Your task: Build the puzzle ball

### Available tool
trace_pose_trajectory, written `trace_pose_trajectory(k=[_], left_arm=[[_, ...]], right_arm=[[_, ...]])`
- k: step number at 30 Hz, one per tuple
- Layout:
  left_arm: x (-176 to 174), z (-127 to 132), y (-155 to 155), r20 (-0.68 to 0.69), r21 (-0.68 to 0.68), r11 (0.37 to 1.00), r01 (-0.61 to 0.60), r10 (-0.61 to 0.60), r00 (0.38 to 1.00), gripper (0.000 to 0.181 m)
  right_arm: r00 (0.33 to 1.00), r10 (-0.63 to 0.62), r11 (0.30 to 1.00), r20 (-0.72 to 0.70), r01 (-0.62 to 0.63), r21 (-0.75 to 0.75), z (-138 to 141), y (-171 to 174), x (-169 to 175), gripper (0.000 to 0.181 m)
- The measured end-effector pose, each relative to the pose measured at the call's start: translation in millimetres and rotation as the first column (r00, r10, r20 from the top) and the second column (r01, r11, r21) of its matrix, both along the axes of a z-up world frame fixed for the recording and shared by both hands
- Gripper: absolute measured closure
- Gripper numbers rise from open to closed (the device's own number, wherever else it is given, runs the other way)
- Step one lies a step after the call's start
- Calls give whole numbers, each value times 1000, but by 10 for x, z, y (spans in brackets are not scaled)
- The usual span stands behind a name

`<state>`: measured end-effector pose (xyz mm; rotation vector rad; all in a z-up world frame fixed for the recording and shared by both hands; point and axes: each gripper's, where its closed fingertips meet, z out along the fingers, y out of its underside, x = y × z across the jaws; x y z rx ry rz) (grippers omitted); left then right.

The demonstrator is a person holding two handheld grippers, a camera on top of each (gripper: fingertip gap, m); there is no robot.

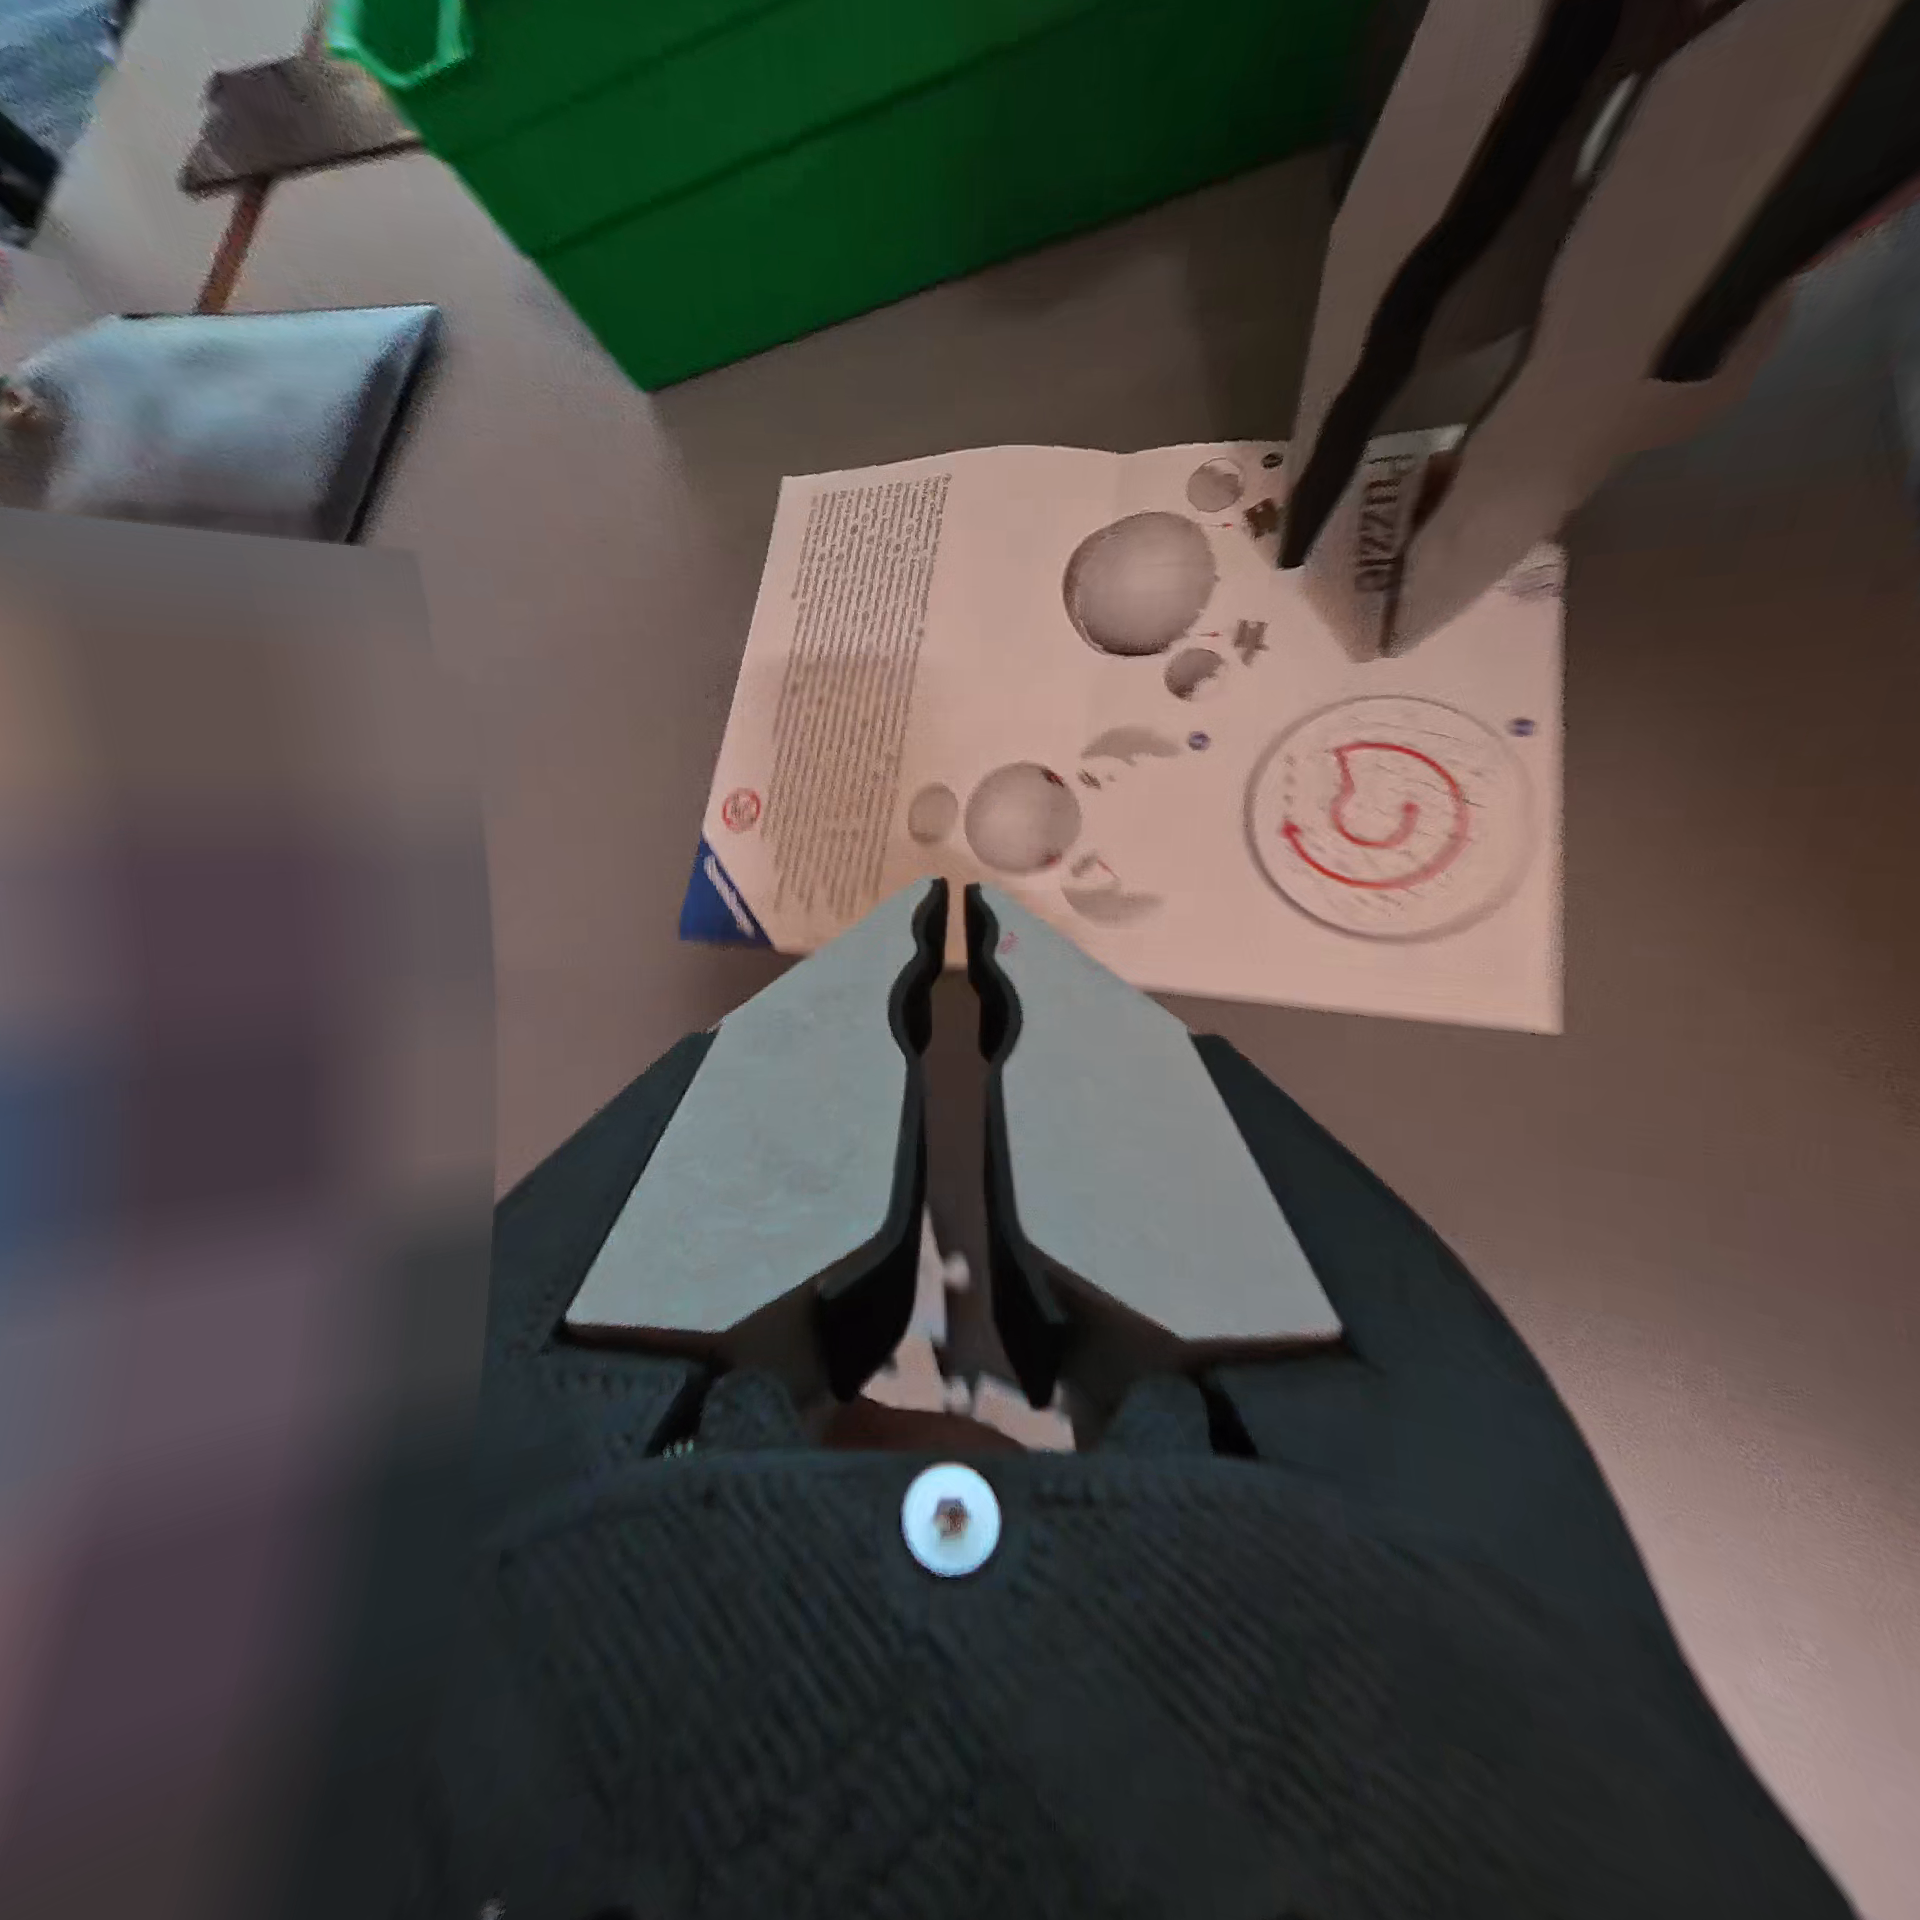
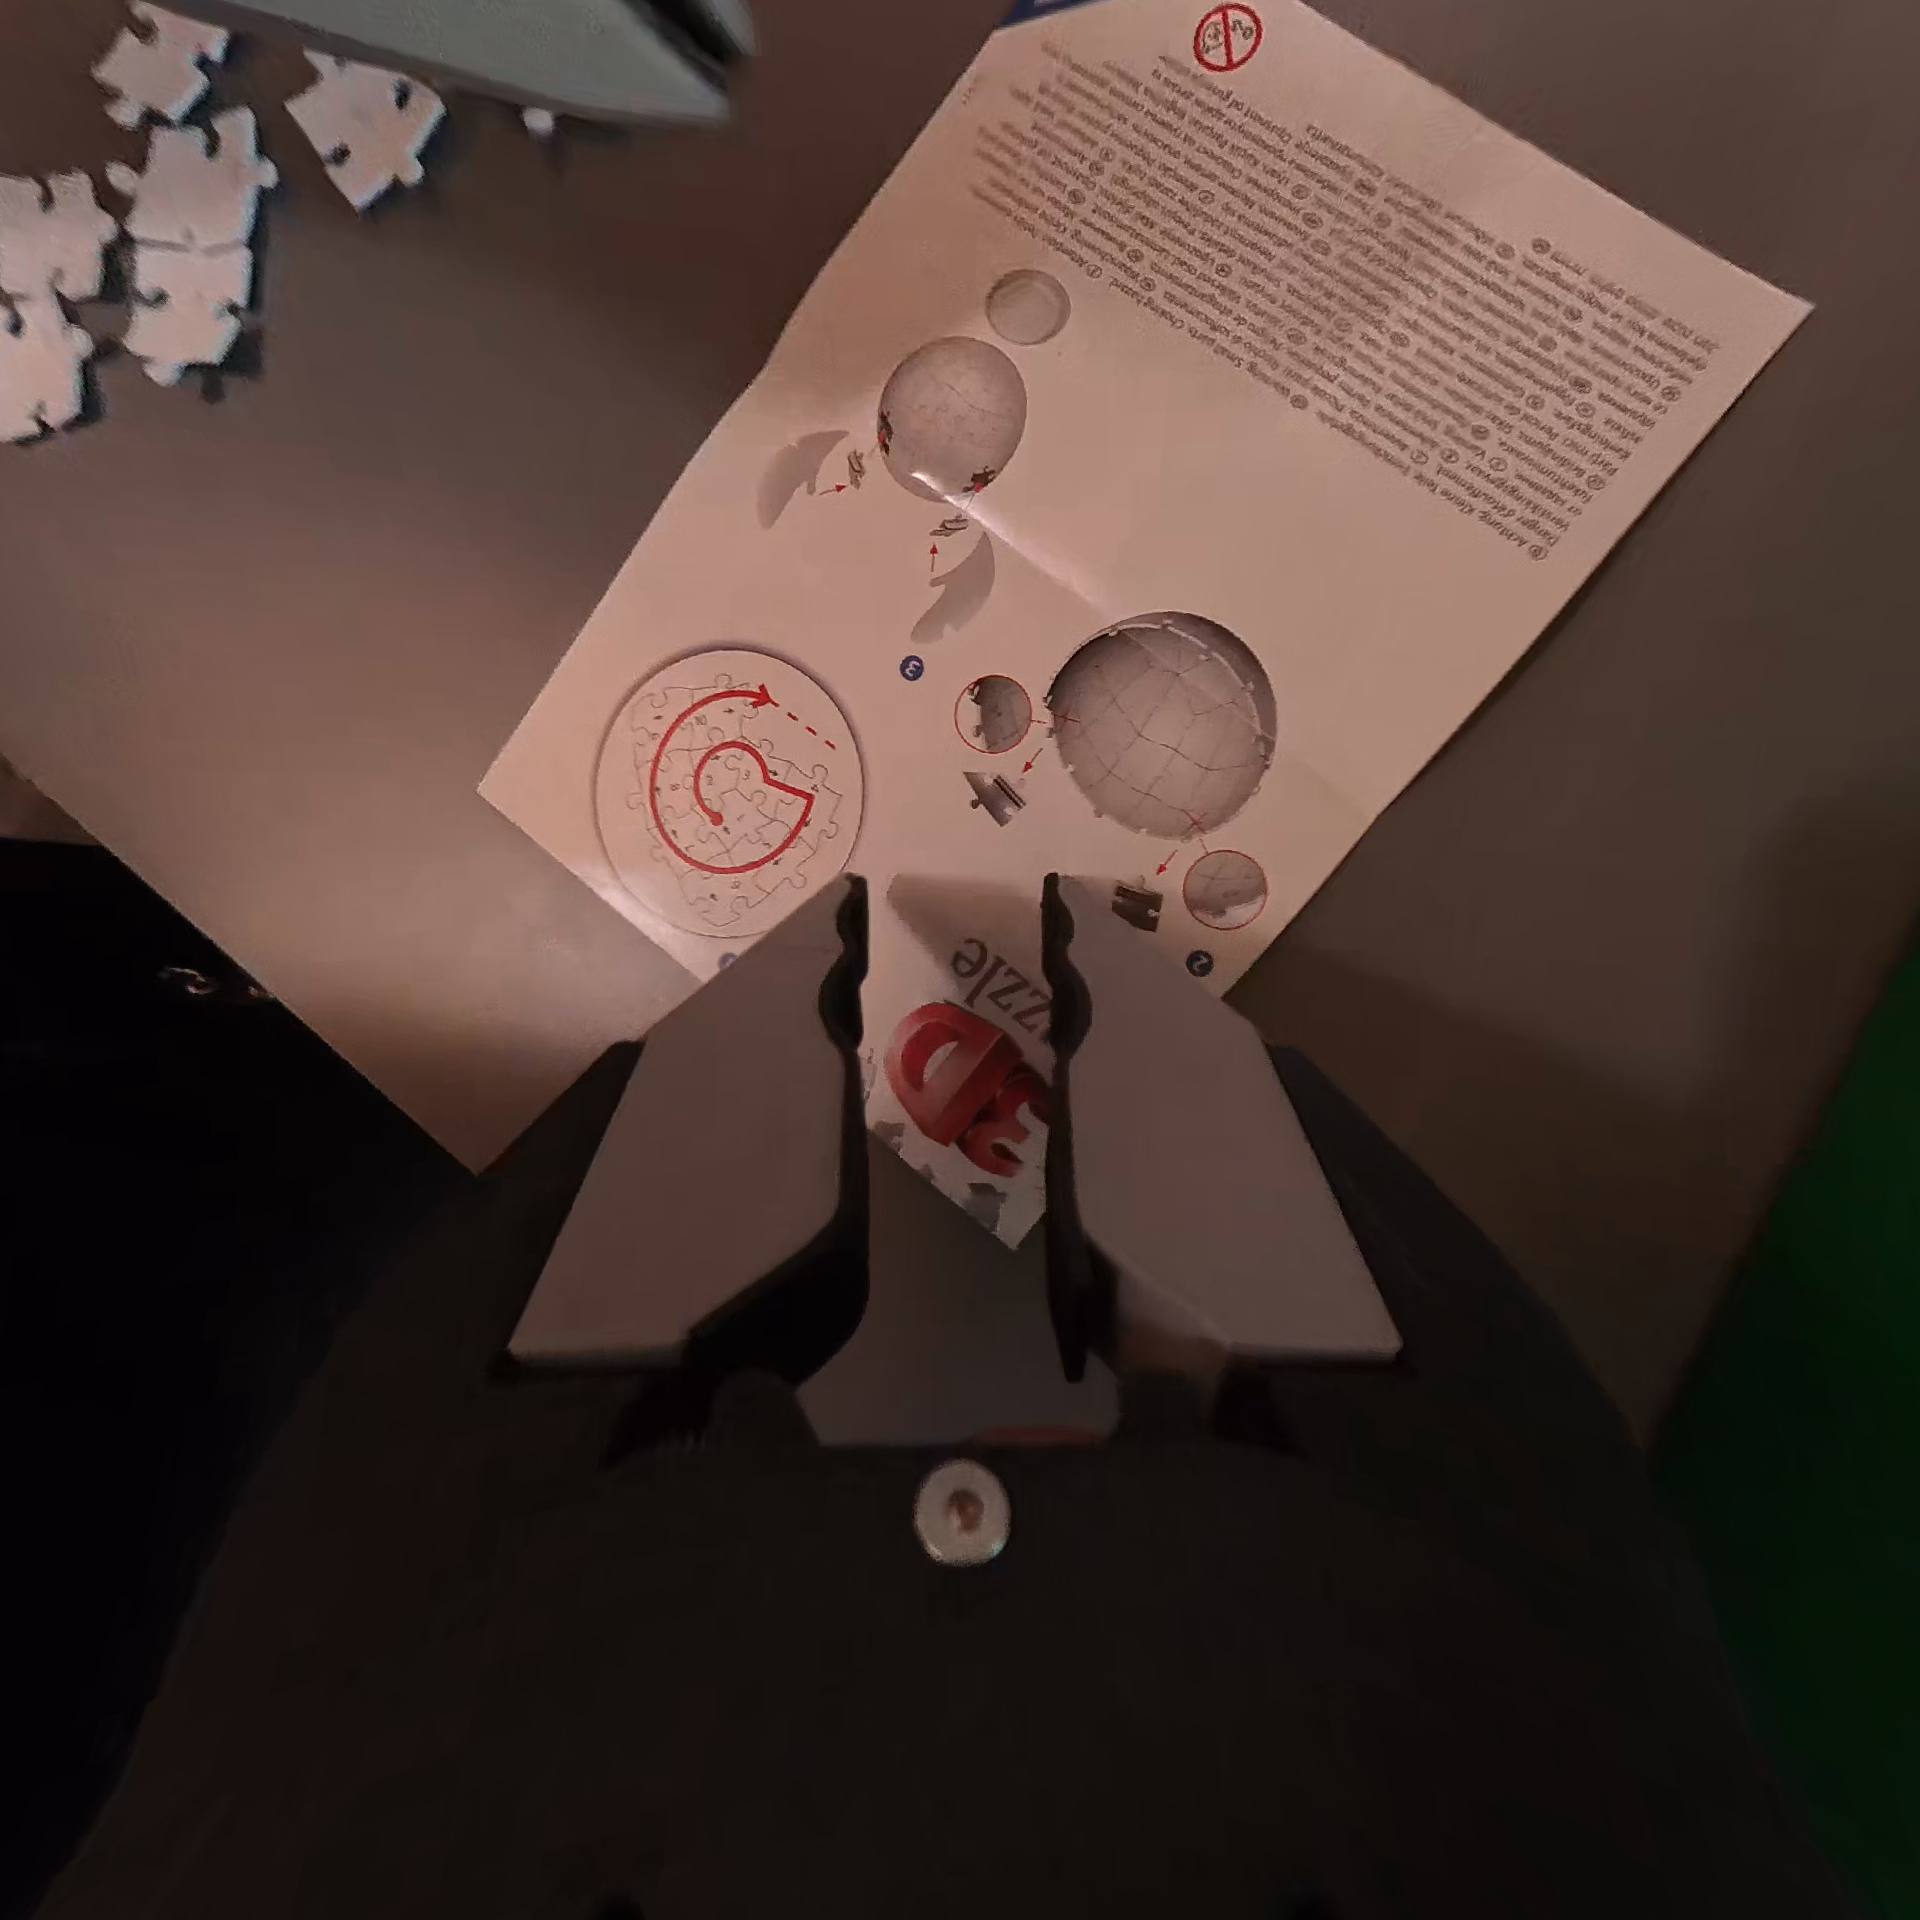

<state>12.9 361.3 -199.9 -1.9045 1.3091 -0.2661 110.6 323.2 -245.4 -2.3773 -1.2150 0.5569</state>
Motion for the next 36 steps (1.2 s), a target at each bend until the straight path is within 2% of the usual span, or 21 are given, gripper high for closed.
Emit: trace_pose_trajectory(k=[2, 5, 10, 15, 18, 20, 23, 27, 29, 32, 36], left_arm=[[205, -192, 141, -94, -7, 1000, 26, -27, 995, 181], [325, -495, 104, -207, -82, 995, 53, -69, 976, 181], [407, -487, -241, -187, -158, 982, 99, -128, 974, 181], [707, -482, -644, -62, -283, 943, 177, -202, 978, 181], [919, -475, -696, 9, -320, 929, 186, -194, 981, 181], [972, -474, -674, 3, -312, 932, 183, -192, 981, 181], [885, -386, -629, -10, -280, 946, 162, -171, 985, 181], [547, -110, -627, 73, -256, 958, 126, -111, 991, 181], [303, -35, -603, 105, -240, 967, 83, -59, 993, 180], [-64, -31, -554, 132, -226, 974, 6, 25, 991, 180], [-205, -48, -564, 179, -242, 970, -15, 60, 982, 181]], right_arm=[[999, 5, 1000, 39, -5, 1, -7, 18, 82, 152], [996, -2, 1000, 88, 0, 22, -19, 117, 200, 152], [992, -5, 999, 126, 0, 44, -30, 362, 256, 159], [993, 58, 998, 103, -62, 30, -30, 613, -4, 164], [989, 120, 993, 83, -121, 8, -29, 721, -218, 167], [987, 138, 990, 85, -138, -12, -24, 780, -300, 163], [989, 117, 993, 87, -120, 25, 79, 886, -303, 155], [996, 55, 996, -71, -50, 70, 339, 936, -292, 155], [996, -6, 999, -94, 10, 43, 321, 933, -218, 152], [997, -61, 997, -55, 64, 50, 214, 908, -129, 151], [998, -60, 998, -7, 60, 30, 75, 915, -145, 152]])
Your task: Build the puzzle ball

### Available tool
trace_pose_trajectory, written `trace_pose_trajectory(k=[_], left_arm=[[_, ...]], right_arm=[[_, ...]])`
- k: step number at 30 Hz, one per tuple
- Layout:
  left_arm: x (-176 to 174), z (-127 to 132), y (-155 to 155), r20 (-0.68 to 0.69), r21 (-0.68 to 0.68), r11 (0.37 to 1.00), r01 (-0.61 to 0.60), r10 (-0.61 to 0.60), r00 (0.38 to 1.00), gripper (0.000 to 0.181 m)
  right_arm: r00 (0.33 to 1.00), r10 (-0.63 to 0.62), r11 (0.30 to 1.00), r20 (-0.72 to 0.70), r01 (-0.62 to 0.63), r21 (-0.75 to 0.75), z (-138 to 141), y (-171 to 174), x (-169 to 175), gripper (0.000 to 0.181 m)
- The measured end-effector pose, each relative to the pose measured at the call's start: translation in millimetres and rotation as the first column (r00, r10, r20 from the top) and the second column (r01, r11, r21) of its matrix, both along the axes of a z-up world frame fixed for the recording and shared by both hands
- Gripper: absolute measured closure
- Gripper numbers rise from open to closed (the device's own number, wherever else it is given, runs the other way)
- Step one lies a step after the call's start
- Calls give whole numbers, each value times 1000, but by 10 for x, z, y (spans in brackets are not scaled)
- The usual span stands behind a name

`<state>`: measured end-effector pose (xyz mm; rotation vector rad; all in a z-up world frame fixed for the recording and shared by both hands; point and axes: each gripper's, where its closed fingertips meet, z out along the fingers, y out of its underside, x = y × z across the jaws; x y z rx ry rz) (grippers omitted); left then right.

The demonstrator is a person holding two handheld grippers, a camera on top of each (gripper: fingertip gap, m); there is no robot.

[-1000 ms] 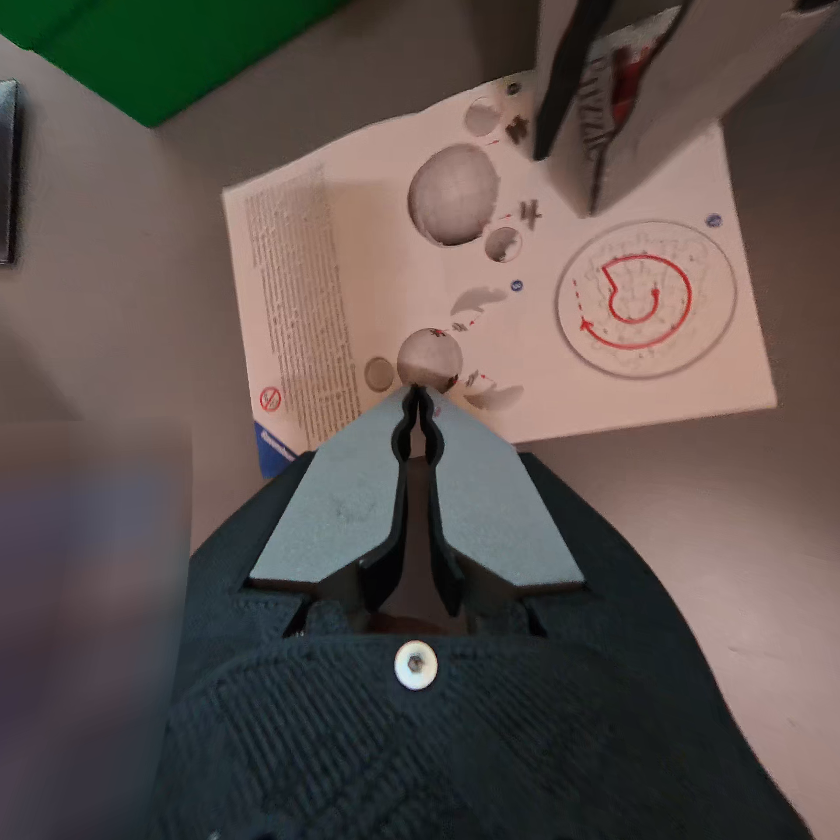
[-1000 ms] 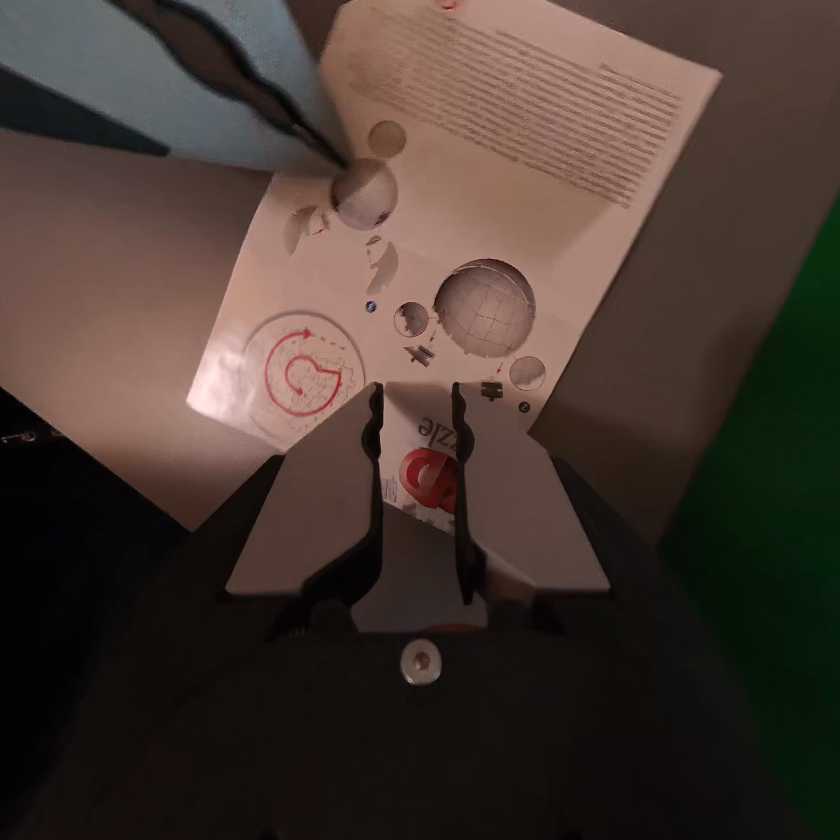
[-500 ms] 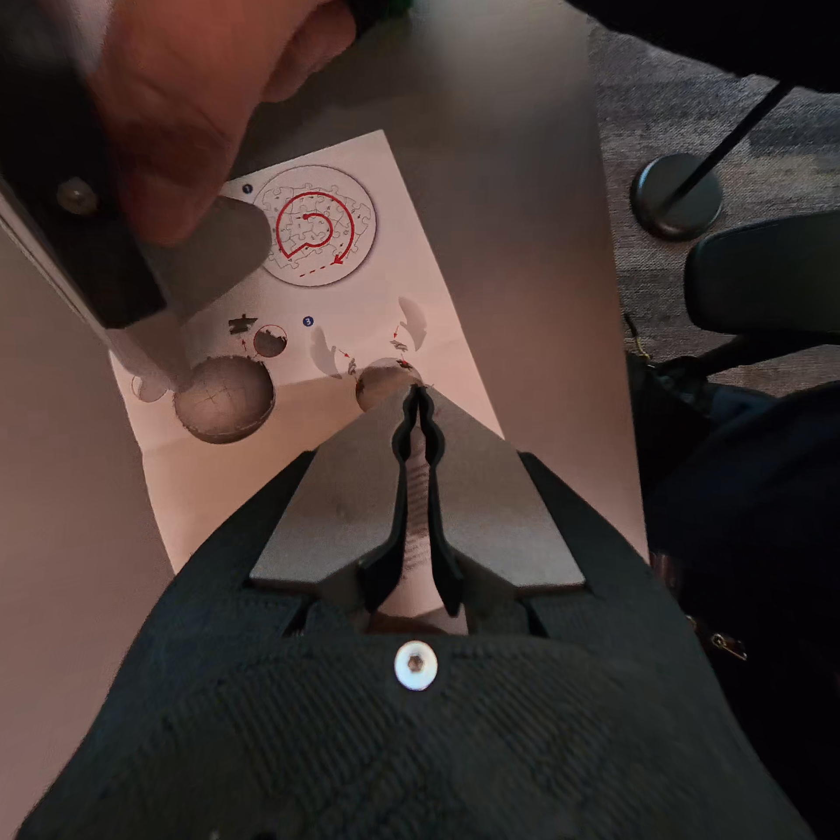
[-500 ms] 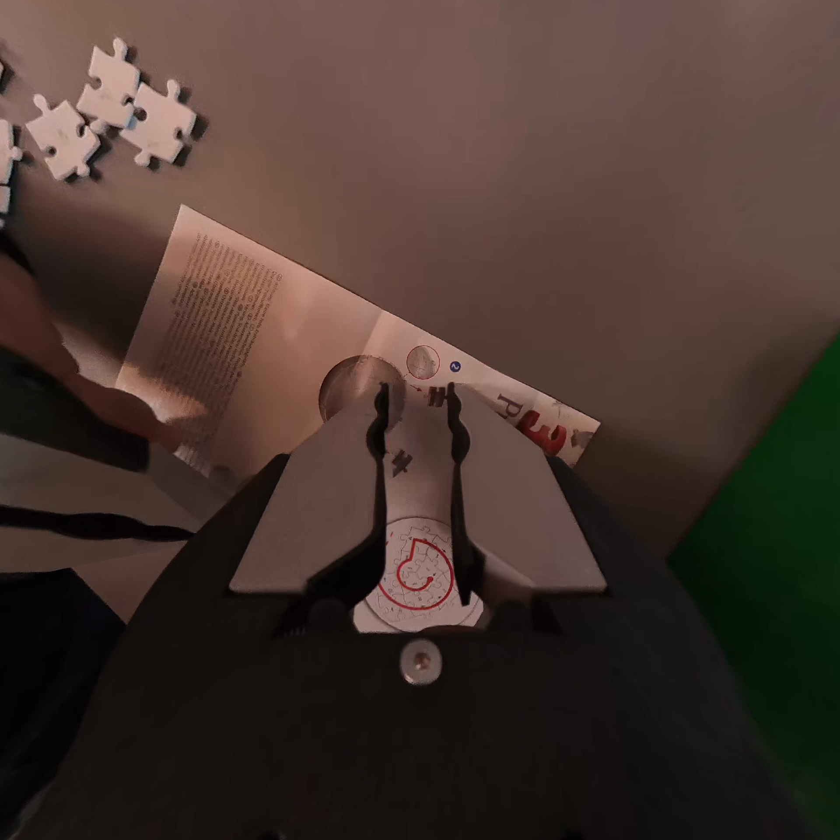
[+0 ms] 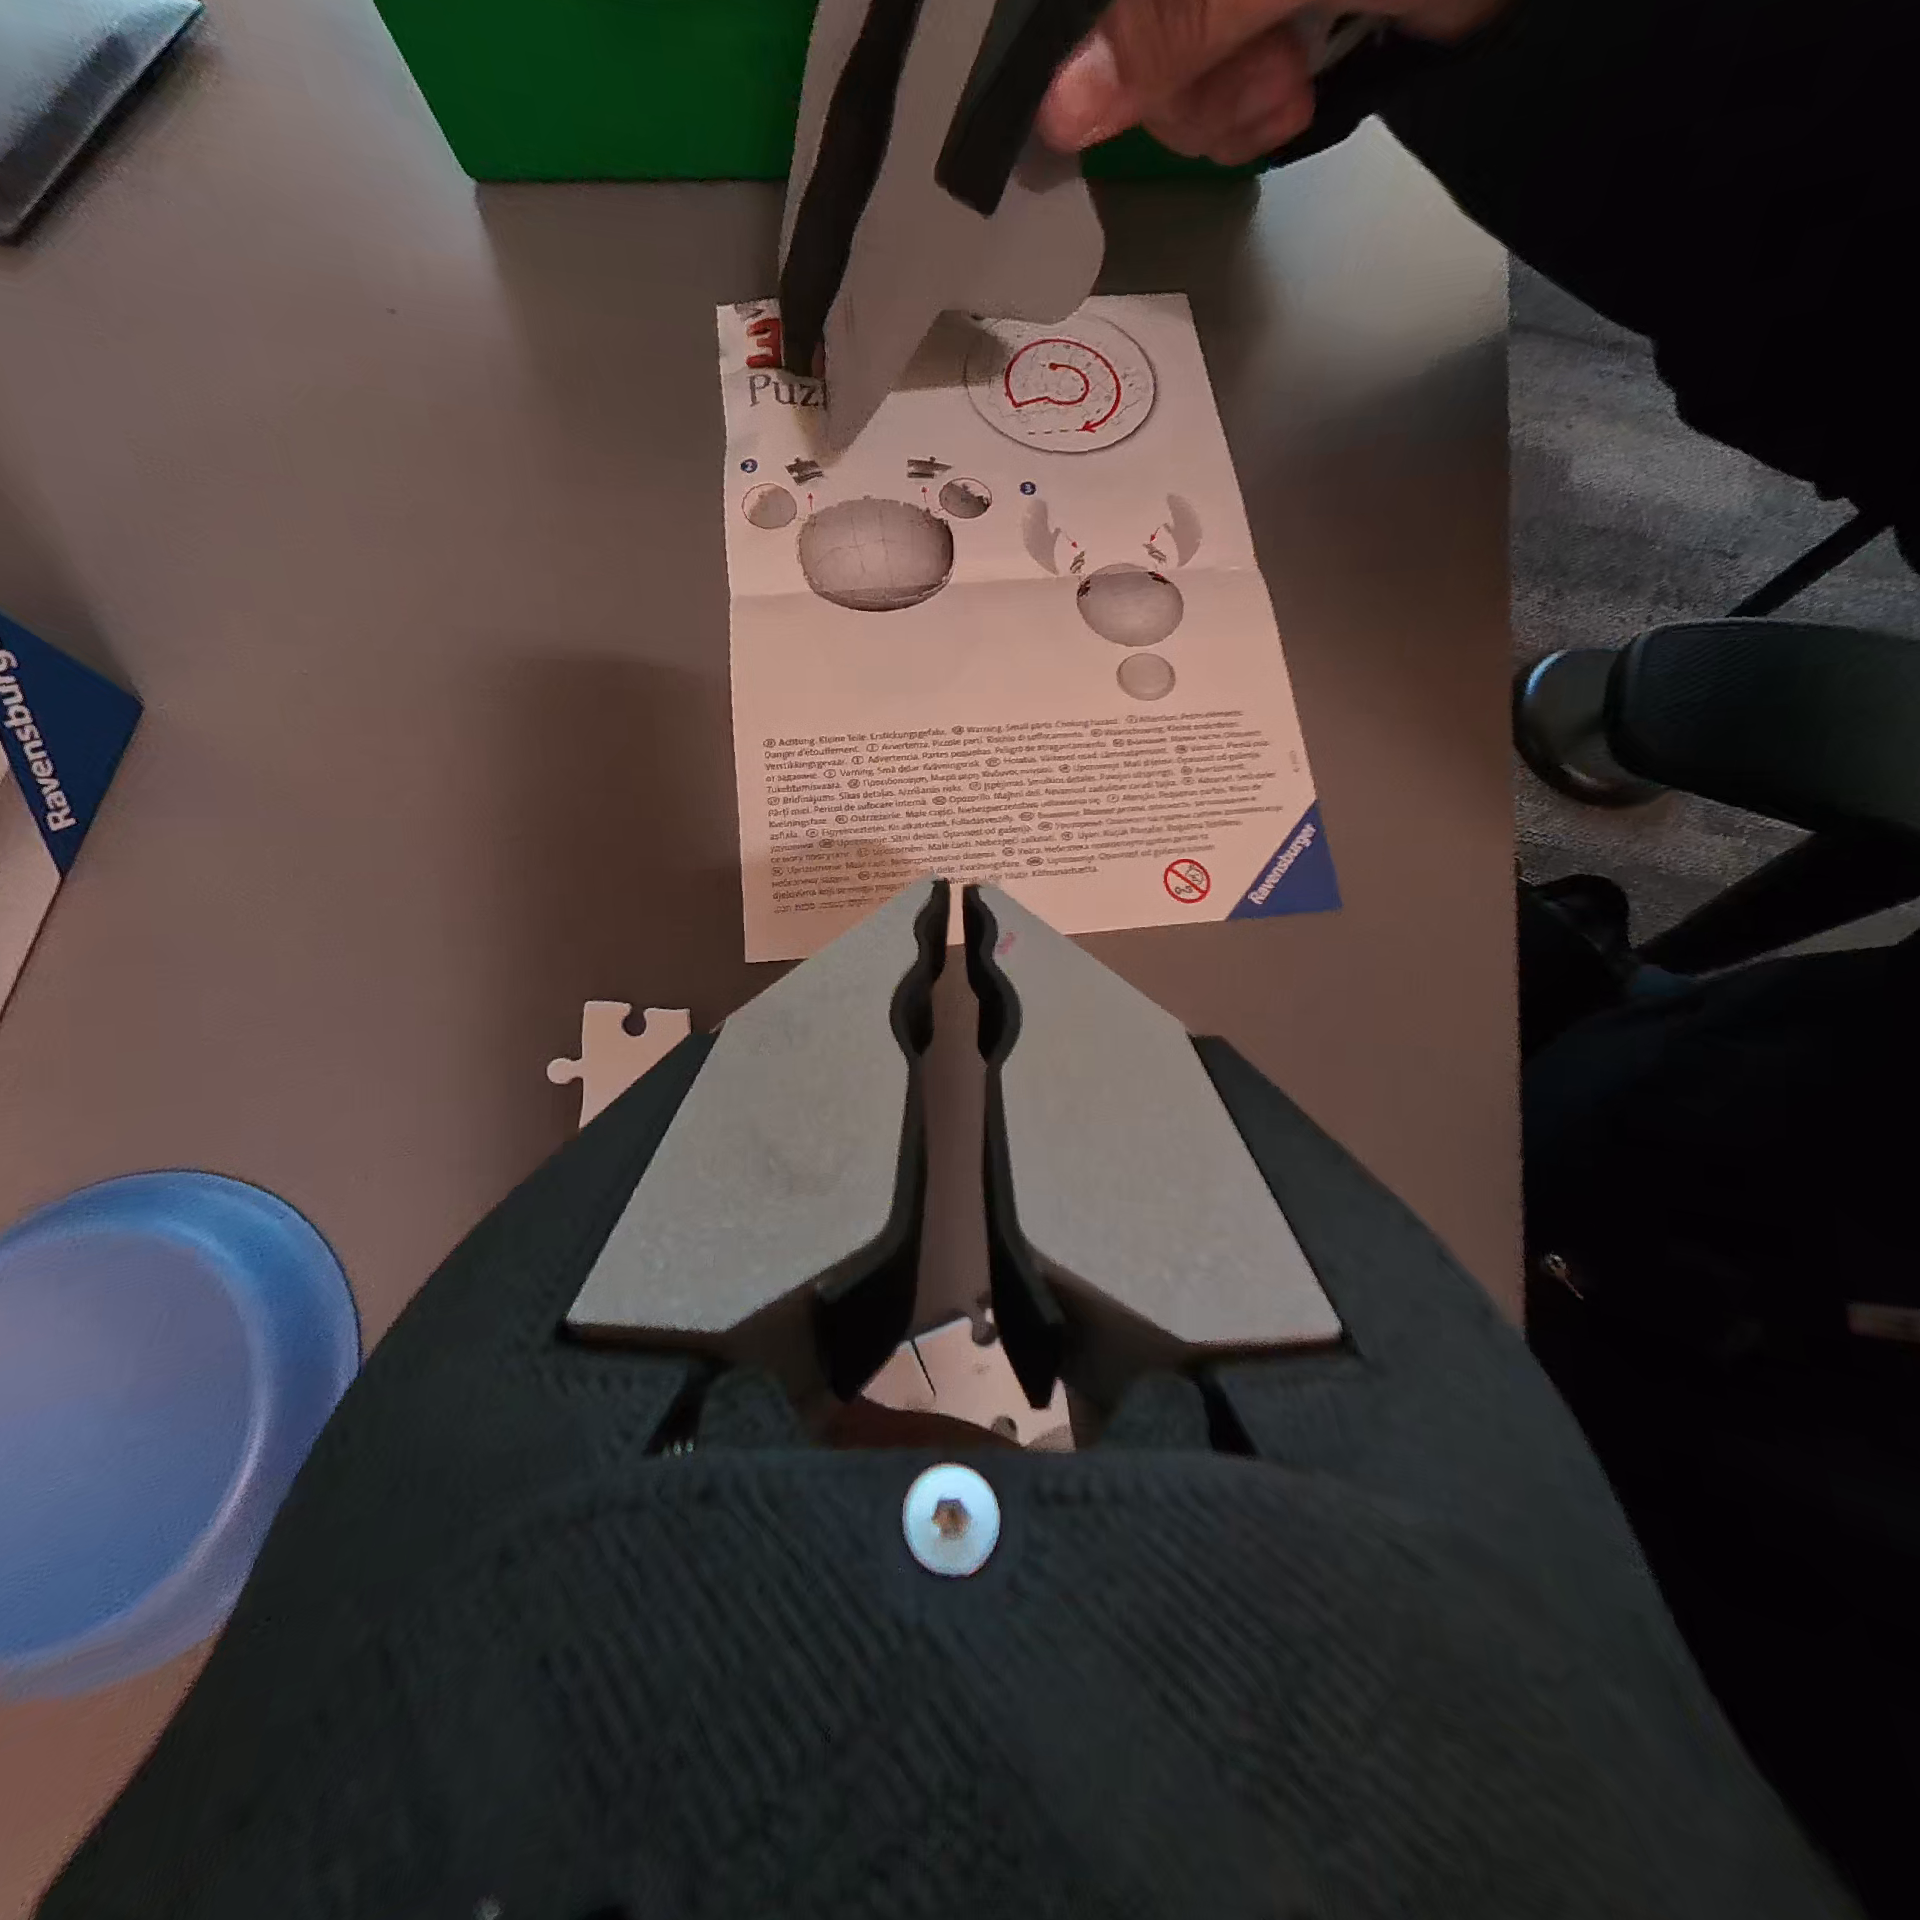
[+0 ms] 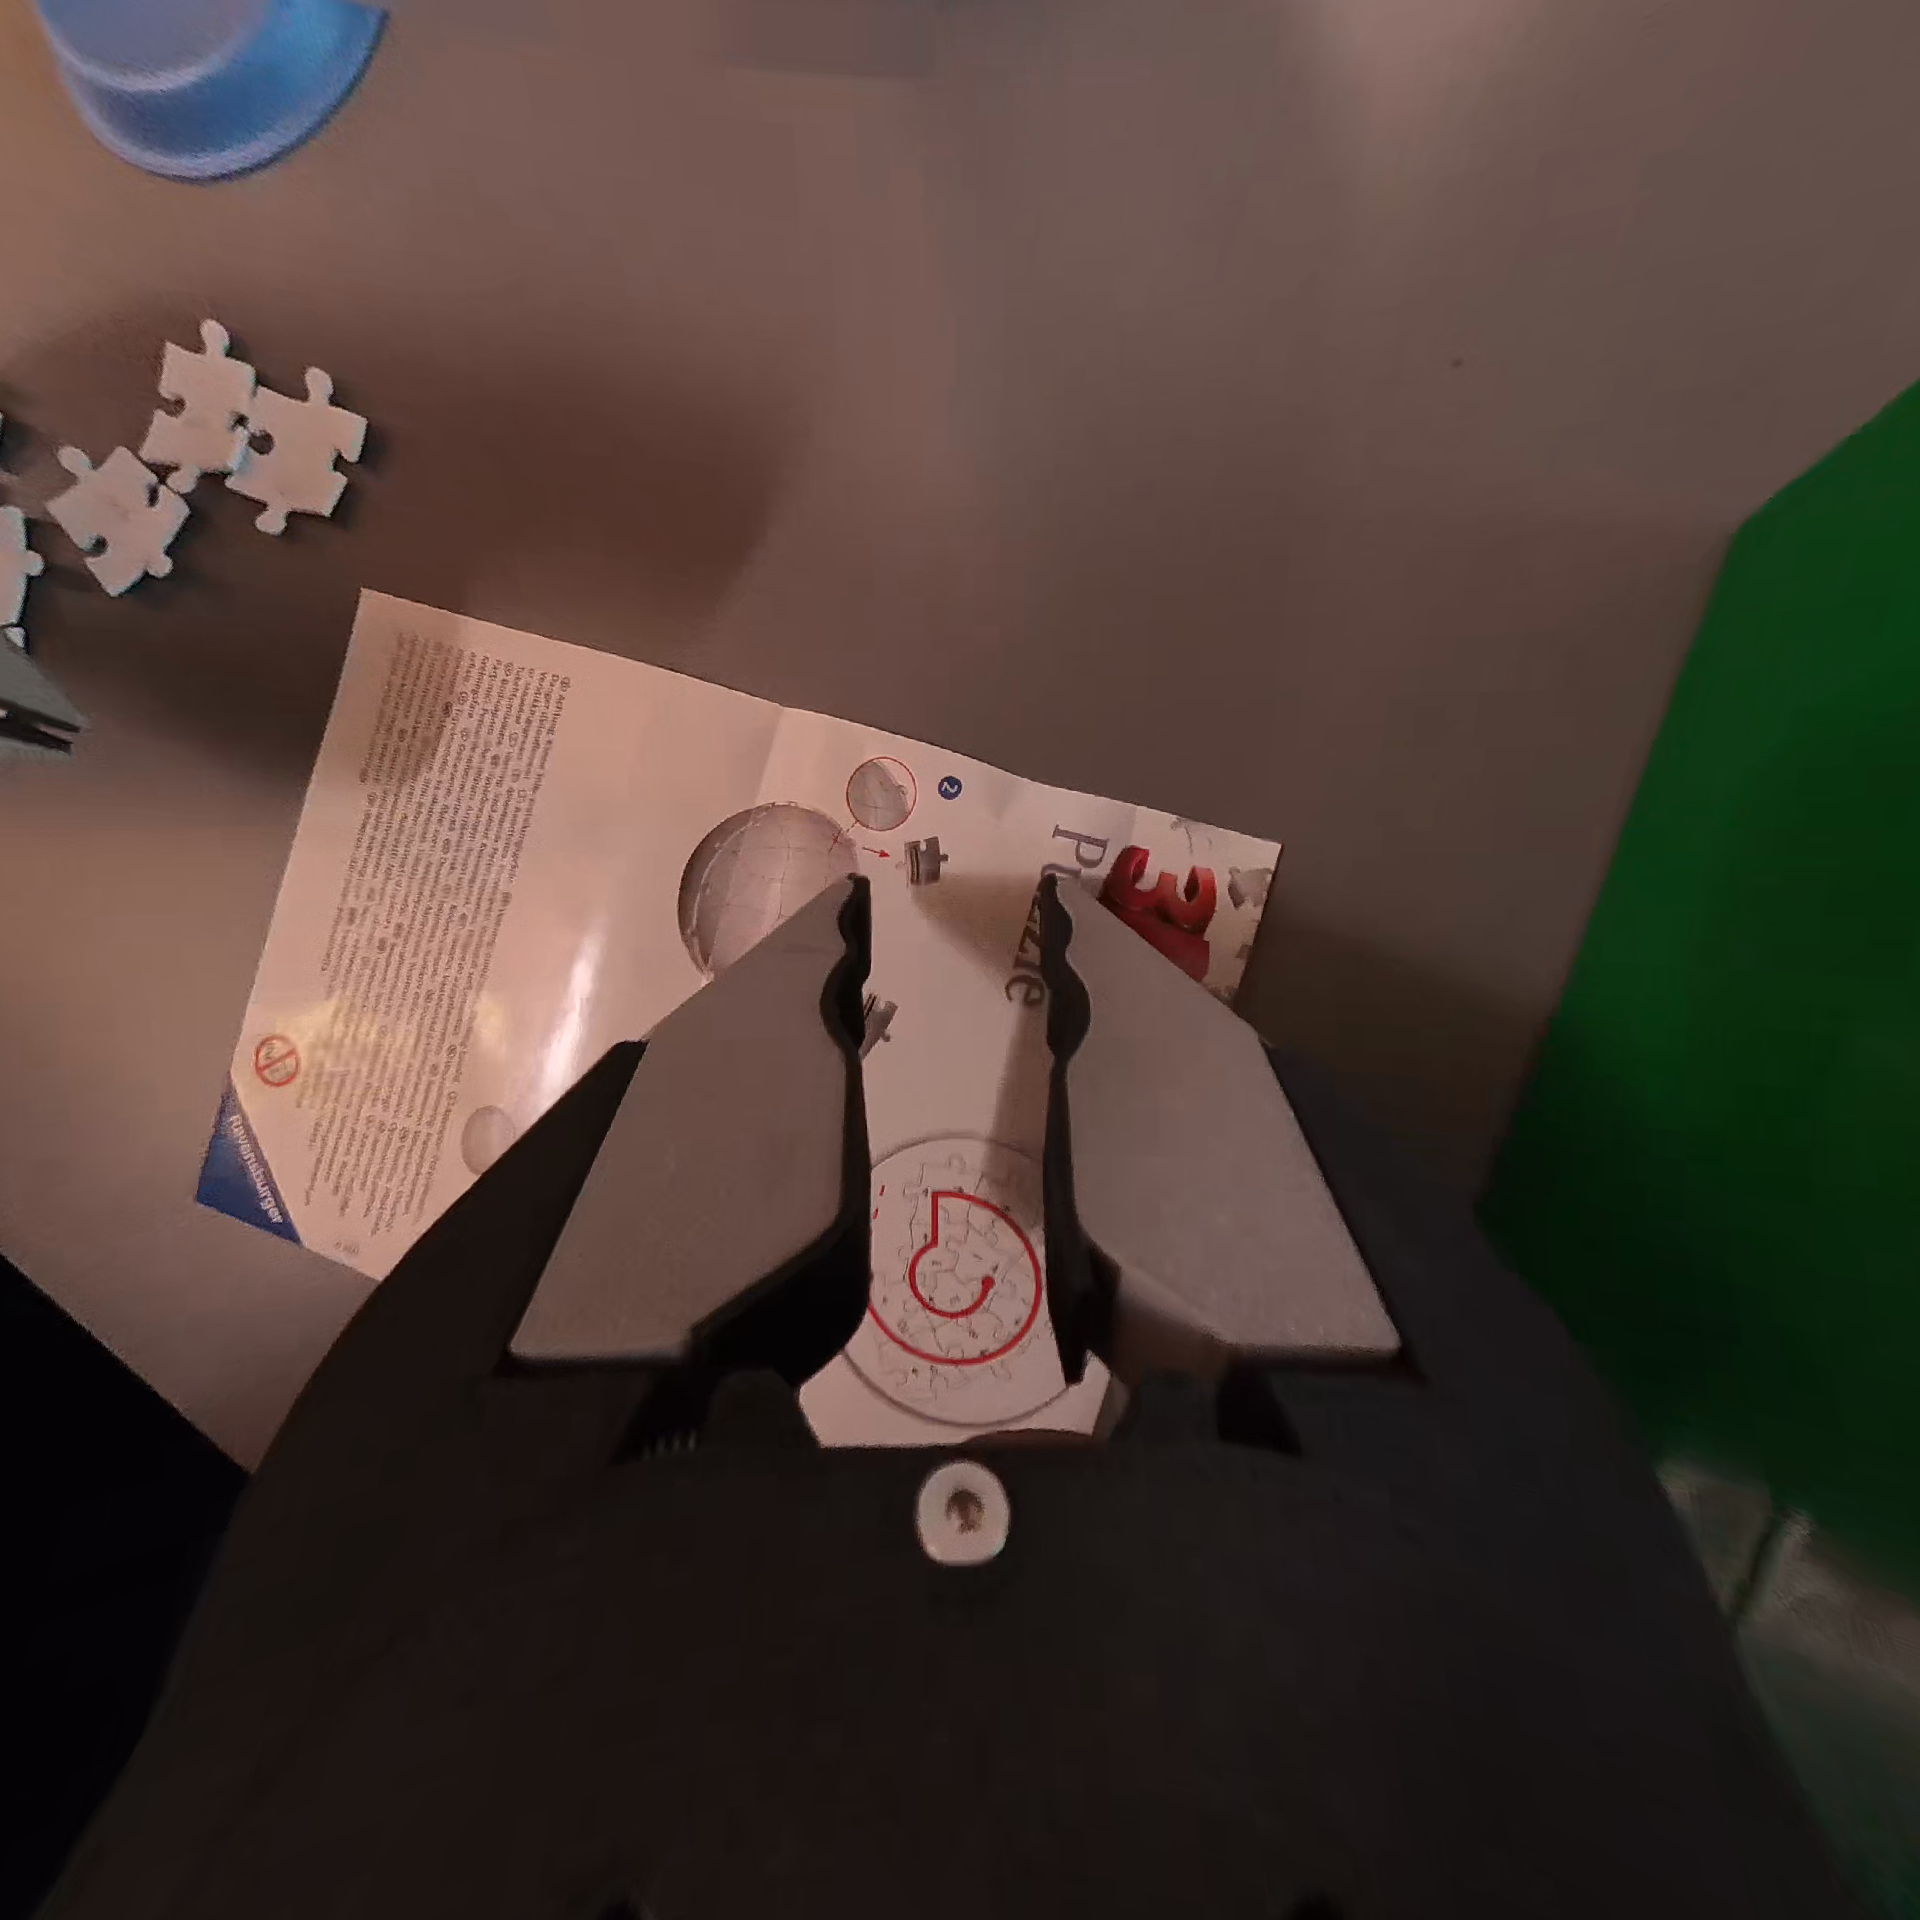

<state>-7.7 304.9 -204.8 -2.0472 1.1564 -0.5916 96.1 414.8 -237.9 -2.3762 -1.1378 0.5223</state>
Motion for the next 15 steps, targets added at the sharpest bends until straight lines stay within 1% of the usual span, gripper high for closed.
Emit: trace_pose_trajectory(k=[2, 5, 8, 9, 12, 15], left_arm=[[37, -69, 34, -43, 19, 1000, 11, -10, 999, 181], [144, -221, 110, -130, 38, 999, 31, -26, 991, 181], [254, -387, 104, -199, 6, 998, 66, -63, 978, 181], [294, -423, 86, -205, -3, 997, 75, -74, 976, 181], [386, -426, 12, -187, -18, 995, 99, -101, 977, 181], [373, -407, -29, -188, -10, 995, 103, -103, 977, 181]], right_arm=[[1000, 15, 1000, 19, -14, -21, -75, 27, -46, 153], [997, 74, 997, -7, -74, -32, -75, 32, -200, 154], [991, 133, 991, -7, -133, -19, -80, 50, -324, 158], [990, 141, 990, -8, -141, -16, -79, 66, -359, 157], [986, 163, 986, -23, -164, -24, -78, 100, -459, 158], [983, 180, 983, -31, -181, -34, -65, 120, -522, 156]])
